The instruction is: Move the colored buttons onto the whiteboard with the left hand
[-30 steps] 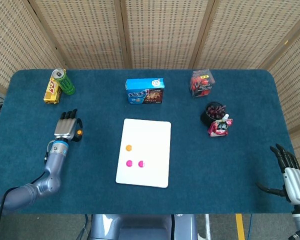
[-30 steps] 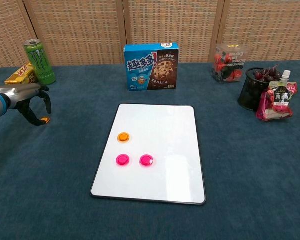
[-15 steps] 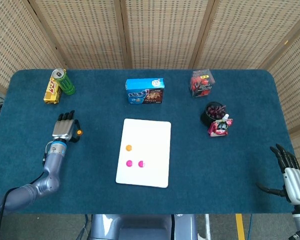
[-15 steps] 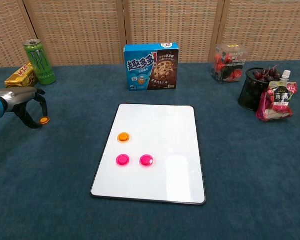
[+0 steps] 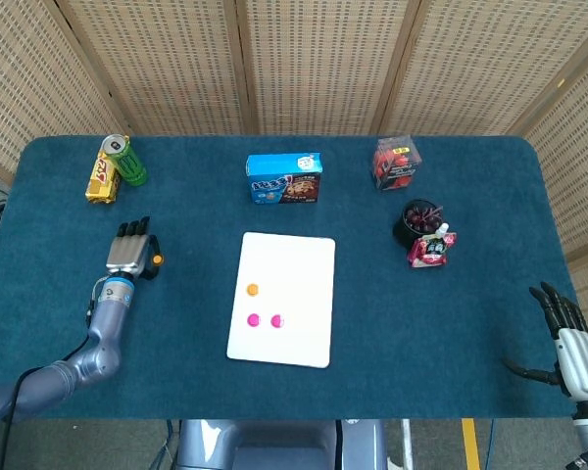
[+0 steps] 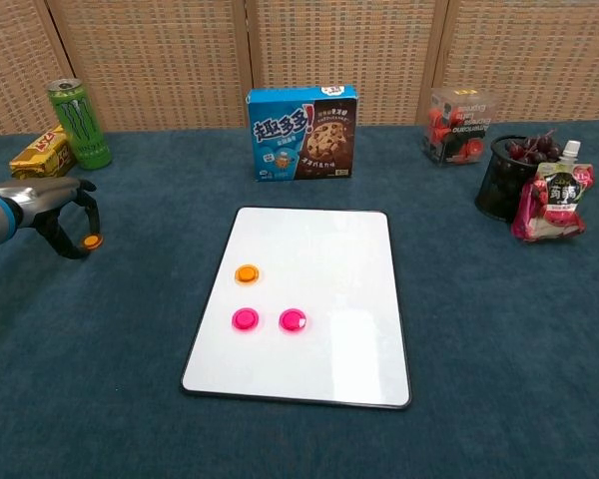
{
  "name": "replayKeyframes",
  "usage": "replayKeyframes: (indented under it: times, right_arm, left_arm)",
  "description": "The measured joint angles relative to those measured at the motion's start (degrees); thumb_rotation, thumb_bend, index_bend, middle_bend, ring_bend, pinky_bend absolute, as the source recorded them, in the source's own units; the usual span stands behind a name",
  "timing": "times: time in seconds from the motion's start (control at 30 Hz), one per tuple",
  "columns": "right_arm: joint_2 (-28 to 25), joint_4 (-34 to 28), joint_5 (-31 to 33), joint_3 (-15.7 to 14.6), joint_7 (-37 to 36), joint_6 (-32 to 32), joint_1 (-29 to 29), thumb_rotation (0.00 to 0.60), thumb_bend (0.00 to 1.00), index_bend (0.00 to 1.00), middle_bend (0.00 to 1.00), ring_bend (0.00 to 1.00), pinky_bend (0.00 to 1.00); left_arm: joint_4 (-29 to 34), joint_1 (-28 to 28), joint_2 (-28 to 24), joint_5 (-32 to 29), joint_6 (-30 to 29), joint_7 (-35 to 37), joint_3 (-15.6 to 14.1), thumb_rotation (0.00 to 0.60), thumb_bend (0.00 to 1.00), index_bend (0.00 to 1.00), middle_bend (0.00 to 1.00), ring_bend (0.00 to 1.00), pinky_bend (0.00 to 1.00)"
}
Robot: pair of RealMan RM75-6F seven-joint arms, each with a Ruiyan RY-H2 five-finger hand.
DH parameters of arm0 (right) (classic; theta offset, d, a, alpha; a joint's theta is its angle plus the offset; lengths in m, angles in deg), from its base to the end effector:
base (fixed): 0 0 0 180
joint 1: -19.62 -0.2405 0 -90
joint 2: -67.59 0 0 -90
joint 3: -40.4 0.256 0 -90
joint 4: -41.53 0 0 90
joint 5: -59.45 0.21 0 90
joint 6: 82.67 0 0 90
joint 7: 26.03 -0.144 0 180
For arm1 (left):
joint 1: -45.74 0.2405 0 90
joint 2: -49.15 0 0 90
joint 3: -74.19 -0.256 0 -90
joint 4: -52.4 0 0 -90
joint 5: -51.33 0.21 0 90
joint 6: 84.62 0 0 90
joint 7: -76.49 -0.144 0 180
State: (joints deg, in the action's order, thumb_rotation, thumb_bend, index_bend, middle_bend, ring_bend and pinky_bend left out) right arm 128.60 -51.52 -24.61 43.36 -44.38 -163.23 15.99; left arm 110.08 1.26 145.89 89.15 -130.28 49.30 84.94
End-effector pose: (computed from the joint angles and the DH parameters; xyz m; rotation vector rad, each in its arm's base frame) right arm -0.3253 -0.1741 0.1676 1.2570 -1.1965 1.0350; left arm -0.2587 0.3982 -0.0191 -1.5511 -1.1065 -0.4900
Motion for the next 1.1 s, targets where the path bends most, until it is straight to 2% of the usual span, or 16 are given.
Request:
replayKeyframes:
  times: [0.37, 0.57, 0.77, 0.9, 1.1]
  right_arm:
    - [-0.07, -0.04, 0.00, 0.00, -0.34, 0.10, -0.01, 0.600, 0.04, 0.00, 0.00, 0.00, 0.00]
    - [-0.14, -0.10, -0.02, 0.00, -0.79, 0.10, 0.02, 0.600, 0.04, 0.00, 0.00, 0.00, 0.00]
    - [-0.21, 0.02, -0.23, -0.07, -1.13, 0.07, 0.02, 0.600, 0.04, 0.00, 0.00, 0.00, 0.00]
    - [-0.23, 0.20, -0.36, -0.12, -1.25, 0.15, -0.02, 0.600, 0.04, 0.00, 0.00, 0.00, 0.00]
    - [-0.23, 0.44, -0.51, -0.19, -1.57, 0.18, -0.05, 0.600, 0.04, 0.00, 0.00, 0.00, 0.00]
  left_arm:
    - [3.43, 0.30, -1.42, 0.97, -0.80, 0.49, 0.78, 0.600, 0.35, 0.52, 0.00, 0.00, 0.00]
    - [12.22, 0.29, -4.00, 3.10, -2.97, 0.86, 1.55, 0.600, 0.34, 0.52, 0.00, 0.00, 0.00]
    - [24.51, -0.73, -5.60, 5.66, -5.41, -0.35, 1.82, 0.600, 0.34, 0.52, 0.00, 0.00, 0.00]
    - [28.59, -3.14, -4.12, 5.33, -7.15, -4.31, 1.97, 0.600, 0.34, 0.52, 0.00, 0.00, 0.00]
    - [26.75, -6.94, 2.03, 1.39, -8.12, -7.19, 2.86, 0.600, 0.34, 0.52, 0.00, 0.00, 0.00]
